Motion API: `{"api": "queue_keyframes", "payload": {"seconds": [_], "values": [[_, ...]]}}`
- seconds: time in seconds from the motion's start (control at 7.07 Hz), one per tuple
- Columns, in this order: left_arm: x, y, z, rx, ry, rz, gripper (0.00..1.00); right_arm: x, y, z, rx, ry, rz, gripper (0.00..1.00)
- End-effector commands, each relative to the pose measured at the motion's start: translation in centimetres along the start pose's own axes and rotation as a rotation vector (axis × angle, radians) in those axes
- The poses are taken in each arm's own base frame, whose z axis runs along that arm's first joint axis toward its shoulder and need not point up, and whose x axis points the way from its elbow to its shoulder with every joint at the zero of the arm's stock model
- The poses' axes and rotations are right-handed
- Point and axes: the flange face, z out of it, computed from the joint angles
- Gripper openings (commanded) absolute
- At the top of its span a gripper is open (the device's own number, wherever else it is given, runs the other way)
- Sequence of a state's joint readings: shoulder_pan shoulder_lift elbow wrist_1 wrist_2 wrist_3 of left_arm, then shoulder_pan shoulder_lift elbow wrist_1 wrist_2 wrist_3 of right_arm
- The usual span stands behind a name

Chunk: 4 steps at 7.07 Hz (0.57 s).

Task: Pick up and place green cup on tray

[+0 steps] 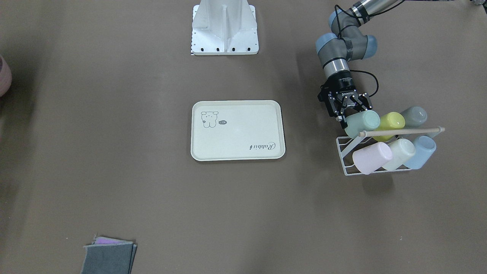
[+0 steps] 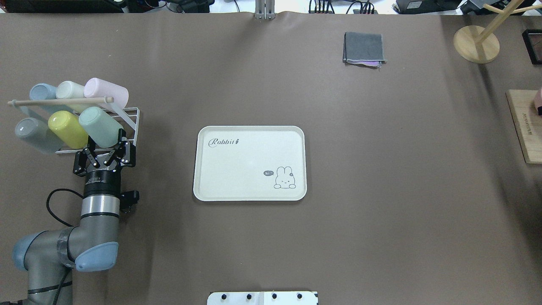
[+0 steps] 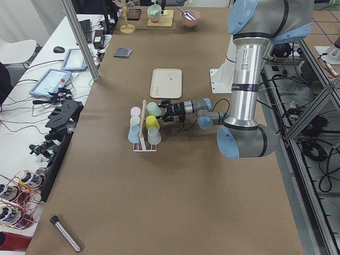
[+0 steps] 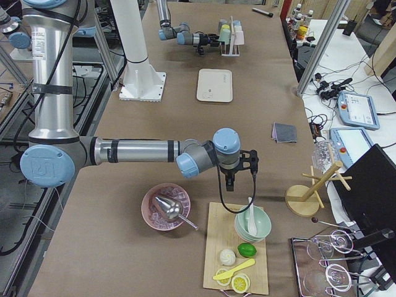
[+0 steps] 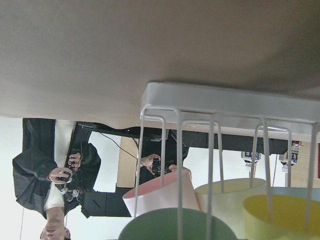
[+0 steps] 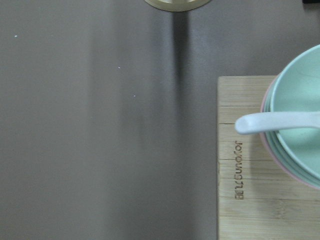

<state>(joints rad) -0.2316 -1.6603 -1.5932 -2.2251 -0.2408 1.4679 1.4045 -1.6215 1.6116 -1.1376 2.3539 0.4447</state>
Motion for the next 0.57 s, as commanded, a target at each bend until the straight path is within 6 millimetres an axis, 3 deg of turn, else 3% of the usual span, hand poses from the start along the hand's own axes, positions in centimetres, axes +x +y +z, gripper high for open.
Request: {"api": "queue_keyframes", "payload": {"seconds": [0.0,0.42], "values": [[-0.1,0.7,-0.2,0.0,-0.004,-0.011,0.82,1.4,0.1,-0.7,-0.02,0.035,0.03,1.0],[0.2,2.8,-0.7,0.0,-0.035,0.021,0.82,2.2,0.6,-1.6,-0.1,0.053,0.031,1.0]]}}
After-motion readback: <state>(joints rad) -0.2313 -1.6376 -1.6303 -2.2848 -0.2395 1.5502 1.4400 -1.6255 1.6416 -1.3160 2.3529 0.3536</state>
